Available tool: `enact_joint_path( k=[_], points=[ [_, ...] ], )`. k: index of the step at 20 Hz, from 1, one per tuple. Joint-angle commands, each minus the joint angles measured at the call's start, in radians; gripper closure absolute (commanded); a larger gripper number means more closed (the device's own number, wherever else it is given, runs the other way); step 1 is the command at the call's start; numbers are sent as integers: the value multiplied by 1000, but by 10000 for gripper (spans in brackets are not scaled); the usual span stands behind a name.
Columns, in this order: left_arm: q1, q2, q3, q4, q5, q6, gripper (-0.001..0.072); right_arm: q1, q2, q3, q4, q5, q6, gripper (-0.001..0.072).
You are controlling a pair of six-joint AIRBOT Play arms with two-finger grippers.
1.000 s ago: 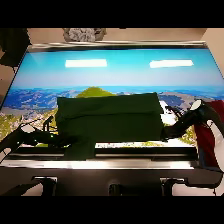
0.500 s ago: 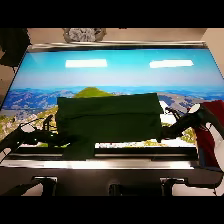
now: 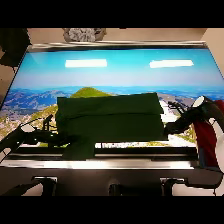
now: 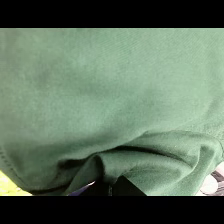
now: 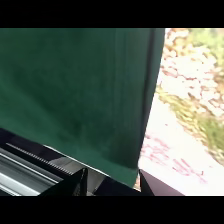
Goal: Fold the shirts.
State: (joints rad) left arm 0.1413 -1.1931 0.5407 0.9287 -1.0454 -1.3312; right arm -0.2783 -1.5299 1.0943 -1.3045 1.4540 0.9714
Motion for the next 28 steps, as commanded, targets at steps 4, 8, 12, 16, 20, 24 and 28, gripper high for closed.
enact_joint_path(
  k=[4,8,12,16,20,24,28],
  points=[
    [0,-1,-1,6,-11,1,676,1,-49,19,-43,52,11,270],
    [0,-1,-1,6,-19,1,676,2,-107,18,-16,40,46,217],
    [1,-1,0,6,-19,1,676,2,-112,-21,88,-25,55,455],
    [3,23,39,40,-19,23,678,1,-75,-18,85,-21,2,667],
    [3,144,151,40,-47,2,680,2,16,-5,86,-28,-52,671],
    [3,164,294,44,-63,-58,681,2,43,129,95,-44,-48,672],
    [8,37,463,47,-26,-73,682,57,-30,354,85,-154,-3,671]
  ],
)
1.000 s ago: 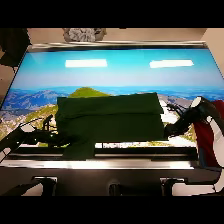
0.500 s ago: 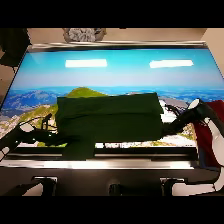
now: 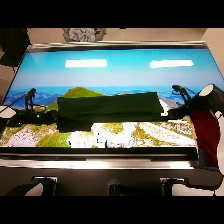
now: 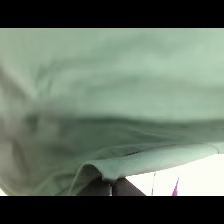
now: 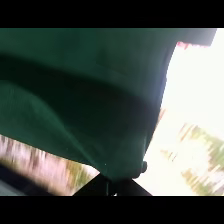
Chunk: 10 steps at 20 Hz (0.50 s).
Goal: Fold the shirts.
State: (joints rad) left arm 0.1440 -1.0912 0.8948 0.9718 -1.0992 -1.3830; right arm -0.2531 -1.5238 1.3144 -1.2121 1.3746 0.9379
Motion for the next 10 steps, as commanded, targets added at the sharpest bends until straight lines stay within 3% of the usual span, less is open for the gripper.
enact_joint_path(
  k=[1,6,10],
  points=[
    [12,-116,146,4,40,-36,682,56,-80,199,-8,-113,48,671],
    [37,-418,335,3,47,-62,681,140,-306,410,-6,-260,139,669],
    [34,-589,448,3,42,-111,681,137,-391,418,-4,-254,203,667]
  ],
)
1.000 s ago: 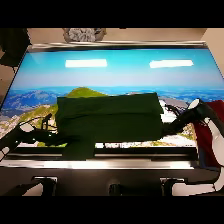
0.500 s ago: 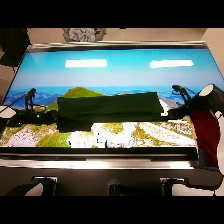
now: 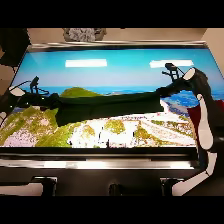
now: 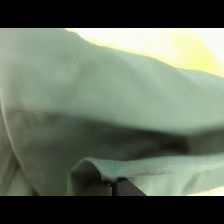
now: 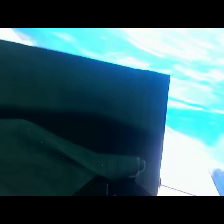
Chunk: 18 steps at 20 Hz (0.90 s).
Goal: Fold the shirts.
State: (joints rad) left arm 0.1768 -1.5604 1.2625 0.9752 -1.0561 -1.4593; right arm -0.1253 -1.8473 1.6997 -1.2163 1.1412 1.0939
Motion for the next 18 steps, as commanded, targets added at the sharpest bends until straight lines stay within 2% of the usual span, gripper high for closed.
enact_joint_path(
  k=[1,4,5,6,7,8,10,12,13,18],
  points=[
    [-2,-140,84,0,1,-33,680,10,-84,33,-1,2,47,667],
    [-6,-169,84,-2,-5,-34,676,10,-117,33,-5,41,55,665],
    [-6,-169,84,-13,-11,-34,650,10,-117,33,4,37,55,628],
    [-3,-169,93,-23,-31,-33,493,8,-111,34,18,38,54,440],
    [3,-168,109,-24,-60,-33,263,-1,-97,39,28,43,31,241],
    [12,-168,134,-23,-97,-32,172,-18,-83,54,31,64,15,192],
    [30,-157,184,-23,-159,-1,173,-83,-60,84,54,118,-12,94],
    [36,-121,207,-23,-166,7,173,-161,-64,81,118,154,-13,70],
    [33,-98,208,-27,-162,21,173,-190,-82,74,166,171,-12,18],
    [-3,19,207,-54,-159,50,174,-169,-205,67,318,230,16,14]
  ],
)
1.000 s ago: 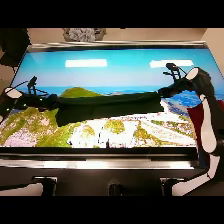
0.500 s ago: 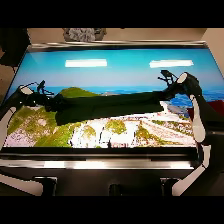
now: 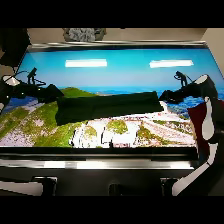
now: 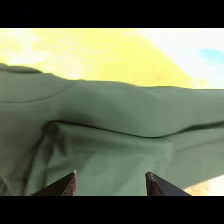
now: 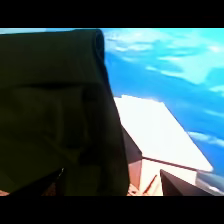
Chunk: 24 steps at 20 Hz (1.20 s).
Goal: Fold the shirts.
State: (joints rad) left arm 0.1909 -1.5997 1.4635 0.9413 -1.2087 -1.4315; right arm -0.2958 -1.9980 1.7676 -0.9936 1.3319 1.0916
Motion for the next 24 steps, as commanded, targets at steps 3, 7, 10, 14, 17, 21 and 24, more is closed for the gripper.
enact_joint_path(
  k=[3,7,10,14,17,21,24],
  points=[
    [-72,111,6,-36,-6,22,174,55,-75,-1,93,7,98,63],
    [-175,108,4,-34,2,23,174,100,-72,0,100,31,106,499],
    [-265,71,4,-34,8,22,485,99,-19,10,103,88,42,669],
    [-431,-29,4,-46,102,17,675,100,162,10,103,139,11,669],
    [-546,-119,4,-172,217,18,675,102,315,10,103,209,12,669],
    [-626,-196,5,-437,354,18,676,102,495,9,103,299,43,668],
    [-699,-262,5,-575,415,18,676,102,601,10,102,350,73,667]
  ],
)
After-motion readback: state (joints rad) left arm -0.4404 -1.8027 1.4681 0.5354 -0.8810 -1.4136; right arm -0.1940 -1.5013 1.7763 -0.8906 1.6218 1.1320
